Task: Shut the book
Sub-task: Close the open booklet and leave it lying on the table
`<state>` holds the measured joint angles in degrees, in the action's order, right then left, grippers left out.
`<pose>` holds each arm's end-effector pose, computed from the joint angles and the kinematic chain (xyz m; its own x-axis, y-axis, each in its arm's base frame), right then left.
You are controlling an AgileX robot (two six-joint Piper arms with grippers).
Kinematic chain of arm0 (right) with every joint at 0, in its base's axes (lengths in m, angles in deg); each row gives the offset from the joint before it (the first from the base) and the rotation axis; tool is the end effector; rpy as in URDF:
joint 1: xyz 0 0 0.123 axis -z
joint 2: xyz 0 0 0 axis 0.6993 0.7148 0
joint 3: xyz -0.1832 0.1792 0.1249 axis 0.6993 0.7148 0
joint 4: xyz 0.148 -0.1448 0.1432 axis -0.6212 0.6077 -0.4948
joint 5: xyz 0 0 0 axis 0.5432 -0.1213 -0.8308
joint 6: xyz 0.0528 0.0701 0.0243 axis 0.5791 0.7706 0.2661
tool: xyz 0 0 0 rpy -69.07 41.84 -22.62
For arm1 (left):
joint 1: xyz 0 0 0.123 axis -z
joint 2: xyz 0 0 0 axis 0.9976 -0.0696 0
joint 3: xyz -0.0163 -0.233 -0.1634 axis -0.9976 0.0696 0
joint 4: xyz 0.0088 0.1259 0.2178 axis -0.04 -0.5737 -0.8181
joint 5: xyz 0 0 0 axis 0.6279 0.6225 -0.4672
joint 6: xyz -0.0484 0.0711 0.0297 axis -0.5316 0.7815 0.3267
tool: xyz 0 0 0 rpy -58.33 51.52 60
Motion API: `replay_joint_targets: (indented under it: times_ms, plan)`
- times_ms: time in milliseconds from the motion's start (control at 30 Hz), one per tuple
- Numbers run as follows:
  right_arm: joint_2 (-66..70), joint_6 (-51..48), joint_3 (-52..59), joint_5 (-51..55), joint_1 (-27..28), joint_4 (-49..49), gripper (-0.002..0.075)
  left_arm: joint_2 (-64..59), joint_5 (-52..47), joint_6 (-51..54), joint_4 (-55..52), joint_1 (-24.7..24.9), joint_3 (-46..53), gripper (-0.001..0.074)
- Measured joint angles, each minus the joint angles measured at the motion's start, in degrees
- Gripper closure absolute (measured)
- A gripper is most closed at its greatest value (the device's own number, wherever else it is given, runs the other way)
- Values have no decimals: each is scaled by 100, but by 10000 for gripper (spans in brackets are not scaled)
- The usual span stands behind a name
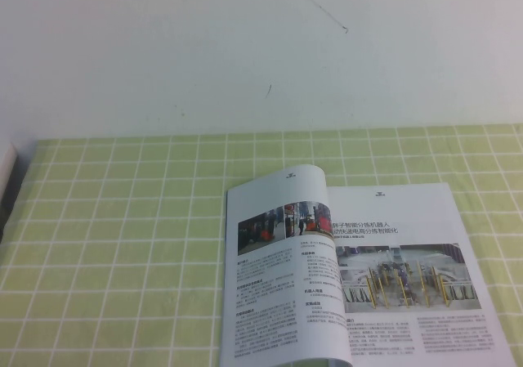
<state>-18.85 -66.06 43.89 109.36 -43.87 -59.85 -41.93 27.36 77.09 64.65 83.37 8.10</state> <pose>0.0527 -0.0078 0.1760 -0.2740 -0.0686 -0.9593 0.0667 0.9937 -0.0901 0.0535 -0.0027 0.1794 -0.2325 0.0521 -0.9712 0.0244 0.9986 0.0477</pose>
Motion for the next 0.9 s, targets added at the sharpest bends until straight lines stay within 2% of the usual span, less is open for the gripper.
replay_joint_targets:
  times_ms: [300,467,667,767,900]
  plan:
    - [0,0,0,-30,0,0,729,0,151,0,0,0,11,738]
    - [0,0,53,-483,0,6,729,0,1138,0,260,0,35,738]
    - [0,0,62,-1905,0,19,729,0,2831,0,450,0,35,738]
    - [0,0,62,-2438,0,44,729,0,3157,0,450,0,35,738]
    - [0,0,62,-2569,0,62,729,0,3245,0,472,0,35,738]
